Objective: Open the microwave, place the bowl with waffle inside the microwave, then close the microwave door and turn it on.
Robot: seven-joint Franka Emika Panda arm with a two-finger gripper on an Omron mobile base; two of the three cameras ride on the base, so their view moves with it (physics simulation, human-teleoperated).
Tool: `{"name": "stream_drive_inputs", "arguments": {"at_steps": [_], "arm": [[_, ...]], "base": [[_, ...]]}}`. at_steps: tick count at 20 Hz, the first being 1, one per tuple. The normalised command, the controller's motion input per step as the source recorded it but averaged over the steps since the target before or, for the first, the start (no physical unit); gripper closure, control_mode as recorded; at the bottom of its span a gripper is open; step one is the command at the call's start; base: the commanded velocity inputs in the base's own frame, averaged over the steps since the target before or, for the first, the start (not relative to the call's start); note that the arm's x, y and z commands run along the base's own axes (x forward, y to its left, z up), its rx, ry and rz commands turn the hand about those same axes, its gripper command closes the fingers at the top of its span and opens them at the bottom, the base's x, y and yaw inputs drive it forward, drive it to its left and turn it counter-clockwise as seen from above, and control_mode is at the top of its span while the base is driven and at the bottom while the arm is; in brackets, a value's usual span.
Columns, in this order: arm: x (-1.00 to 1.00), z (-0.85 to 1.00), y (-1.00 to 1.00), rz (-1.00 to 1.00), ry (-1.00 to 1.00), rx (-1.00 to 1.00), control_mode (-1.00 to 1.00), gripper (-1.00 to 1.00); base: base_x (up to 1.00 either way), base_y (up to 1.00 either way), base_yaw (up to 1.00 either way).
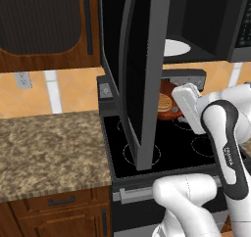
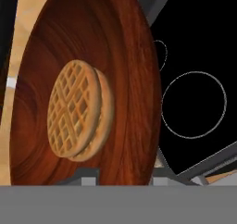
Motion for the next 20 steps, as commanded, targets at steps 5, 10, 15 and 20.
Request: {"name": "stream_drive_inputs", "arguments": {"at_steps": [5, 10, 15, 20], "arm": [[-0.05, 0.8, -0.35, -0.09, -0.13, 0.0, -1.0, 1.0], [0.0, 0.8, -0.15, -0.04, -0.2, 0.0, -1.0, 1.0], [0.07, 0.65, -0.15, -0.06, -0.13, 0.0, -1.0, 1.0], [0.34, 0.35, -0.05, -0.09, -0.1, 0.0, -1.0, 1.0]], "base": [[0.0, 0.0, 0.0], [0.0, 0.0, 0.0], [0.0, 0.0, 0.0], [0.0, 0.0, 0.0]]}}
